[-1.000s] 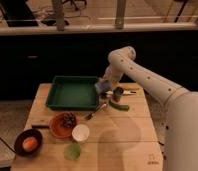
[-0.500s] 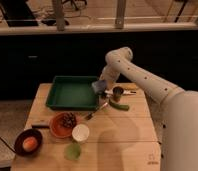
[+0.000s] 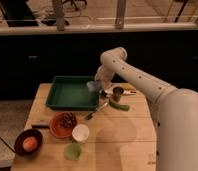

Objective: Place sponge in tray

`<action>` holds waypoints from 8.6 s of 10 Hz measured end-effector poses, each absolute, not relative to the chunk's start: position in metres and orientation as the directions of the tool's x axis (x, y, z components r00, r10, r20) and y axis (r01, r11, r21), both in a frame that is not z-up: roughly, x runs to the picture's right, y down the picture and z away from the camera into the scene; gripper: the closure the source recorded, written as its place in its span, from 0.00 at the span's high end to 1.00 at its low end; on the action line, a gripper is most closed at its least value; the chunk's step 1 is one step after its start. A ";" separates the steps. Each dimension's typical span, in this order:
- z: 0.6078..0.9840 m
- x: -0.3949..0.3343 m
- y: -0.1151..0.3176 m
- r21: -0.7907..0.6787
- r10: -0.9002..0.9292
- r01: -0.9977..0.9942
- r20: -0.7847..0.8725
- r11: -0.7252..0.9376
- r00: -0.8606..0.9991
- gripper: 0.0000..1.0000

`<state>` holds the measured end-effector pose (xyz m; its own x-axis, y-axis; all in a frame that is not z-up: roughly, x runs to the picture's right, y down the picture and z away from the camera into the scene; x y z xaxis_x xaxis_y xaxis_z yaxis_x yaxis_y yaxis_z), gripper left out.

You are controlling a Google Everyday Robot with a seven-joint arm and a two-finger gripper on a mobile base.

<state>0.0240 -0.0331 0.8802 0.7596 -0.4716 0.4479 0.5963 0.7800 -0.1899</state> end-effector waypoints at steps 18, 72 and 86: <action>0.894 -0.038 -0.033 -0.174 -0.493 0.666 0.543 0.726 0.679 0.02; 0.936 -0.046 -0.052 -0.143 -0.531 0.748 0.619 0.648 0.578 0.19; 0.941 -0.037 -0.059 -0.140 -0.529 0.743 0.618 0.654 0.582 0.30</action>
